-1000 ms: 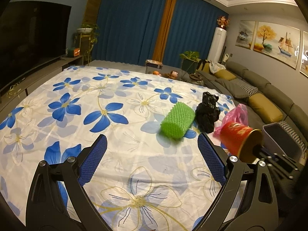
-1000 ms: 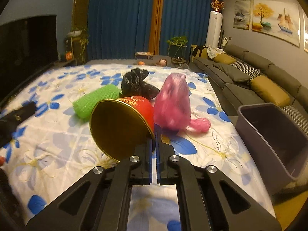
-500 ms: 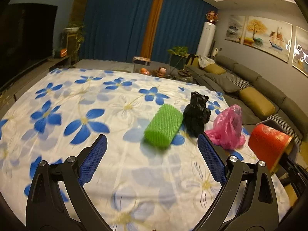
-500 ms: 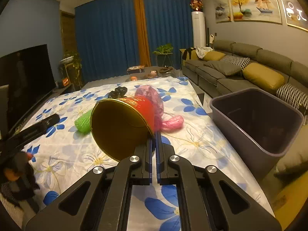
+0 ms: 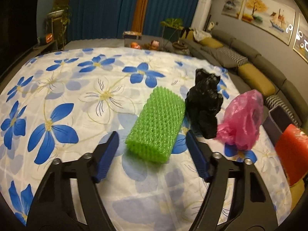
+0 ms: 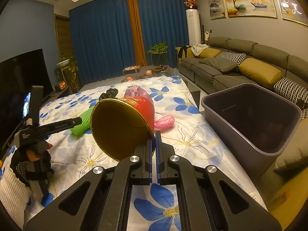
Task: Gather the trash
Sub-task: 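Grasp the green mesh sleeve with the left tool while the right tool holds the red can, then carry the green mesh sleeve and red can over the gray bin with both tools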
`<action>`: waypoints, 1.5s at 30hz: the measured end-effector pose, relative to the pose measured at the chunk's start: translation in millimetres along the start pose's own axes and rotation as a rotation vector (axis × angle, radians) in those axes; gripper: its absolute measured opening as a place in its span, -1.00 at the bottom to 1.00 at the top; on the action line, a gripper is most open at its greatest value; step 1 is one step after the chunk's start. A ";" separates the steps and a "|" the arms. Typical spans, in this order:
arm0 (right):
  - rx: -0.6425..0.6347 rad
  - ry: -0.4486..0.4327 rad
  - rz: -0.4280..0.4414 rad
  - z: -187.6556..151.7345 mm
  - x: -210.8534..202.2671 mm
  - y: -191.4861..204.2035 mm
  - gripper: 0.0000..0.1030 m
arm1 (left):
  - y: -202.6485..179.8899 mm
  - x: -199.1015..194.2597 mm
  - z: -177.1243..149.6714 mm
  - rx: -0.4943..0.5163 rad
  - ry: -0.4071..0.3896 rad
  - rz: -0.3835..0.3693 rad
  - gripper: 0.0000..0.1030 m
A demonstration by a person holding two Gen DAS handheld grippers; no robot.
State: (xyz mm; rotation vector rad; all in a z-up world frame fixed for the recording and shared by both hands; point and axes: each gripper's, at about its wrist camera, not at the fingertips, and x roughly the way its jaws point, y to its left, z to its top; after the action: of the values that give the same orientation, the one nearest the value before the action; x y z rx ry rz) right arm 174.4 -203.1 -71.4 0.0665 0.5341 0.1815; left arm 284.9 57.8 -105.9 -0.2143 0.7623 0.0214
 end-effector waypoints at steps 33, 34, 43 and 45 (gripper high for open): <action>0.050 -0.068 0.032 2.4 -43.3 -17.6 -0.92 | -5.1 -135.3 -25.0 -0.024 -0.214 -0.084 -0.82; 0.052 -0.072 0.032 2.6 -45.2 -19.1 -0.92 | -9.2 -138.1 -25.7 -0.016 -0.217 -0.090 -0.82; 0.091 -0.118 -0.009 5.7 -64.8 -47.7 -0.92 | -85.9 -143.4 -24.2 0.098 -0.229 -0.190 -0.82; 0.108 -0.130 -0.031 7.3 -68.8 -59.1 -0.92 | -110.1 -140.6 -21.8 0.130 -0.229 -0.226 -0.82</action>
State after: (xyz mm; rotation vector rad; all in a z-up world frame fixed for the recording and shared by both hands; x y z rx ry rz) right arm 129.1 -274.3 -37.2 0.1738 0.4151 0.1172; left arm 178.9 -46.1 -4.2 -0.1697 0.5065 -0.2137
